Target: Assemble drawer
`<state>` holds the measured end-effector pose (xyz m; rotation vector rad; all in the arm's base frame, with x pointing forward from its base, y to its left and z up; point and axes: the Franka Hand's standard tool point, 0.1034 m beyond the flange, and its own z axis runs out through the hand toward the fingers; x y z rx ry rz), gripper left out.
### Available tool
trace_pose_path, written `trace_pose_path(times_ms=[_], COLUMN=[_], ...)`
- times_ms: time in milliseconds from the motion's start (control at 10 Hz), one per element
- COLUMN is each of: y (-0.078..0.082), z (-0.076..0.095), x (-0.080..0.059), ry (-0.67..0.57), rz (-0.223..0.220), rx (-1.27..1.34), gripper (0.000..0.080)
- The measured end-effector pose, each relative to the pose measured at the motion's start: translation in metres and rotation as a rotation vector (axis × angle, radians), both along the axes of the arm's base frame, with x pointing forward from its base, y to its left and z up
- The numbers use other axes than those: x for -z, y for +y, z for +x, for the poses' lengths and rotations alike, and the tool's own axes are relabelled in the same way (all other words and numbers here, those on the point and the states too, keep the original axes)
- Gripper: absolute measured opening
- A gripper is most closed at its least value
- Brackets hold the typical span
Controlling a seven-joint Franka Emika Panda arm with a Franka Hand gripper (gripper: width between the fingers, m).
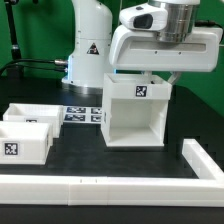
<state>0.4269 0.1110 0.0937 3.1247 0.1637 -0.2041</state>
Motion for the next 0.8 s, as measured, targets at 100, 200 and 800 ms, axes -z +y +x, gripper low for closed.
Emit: trace_pose_path(times_ms=[100,200,800], y=[0.0,0.0,0.0], z=[0.0,0.0002,0.0002], x=[0.0,-0.0001,-0.0001], ry=[0.0,-0.001,-0.001], rz=[0.0,0.0,0.0], rx=[0.0,0.0,0.0], gripper=[0.004,0.004,0.0037])
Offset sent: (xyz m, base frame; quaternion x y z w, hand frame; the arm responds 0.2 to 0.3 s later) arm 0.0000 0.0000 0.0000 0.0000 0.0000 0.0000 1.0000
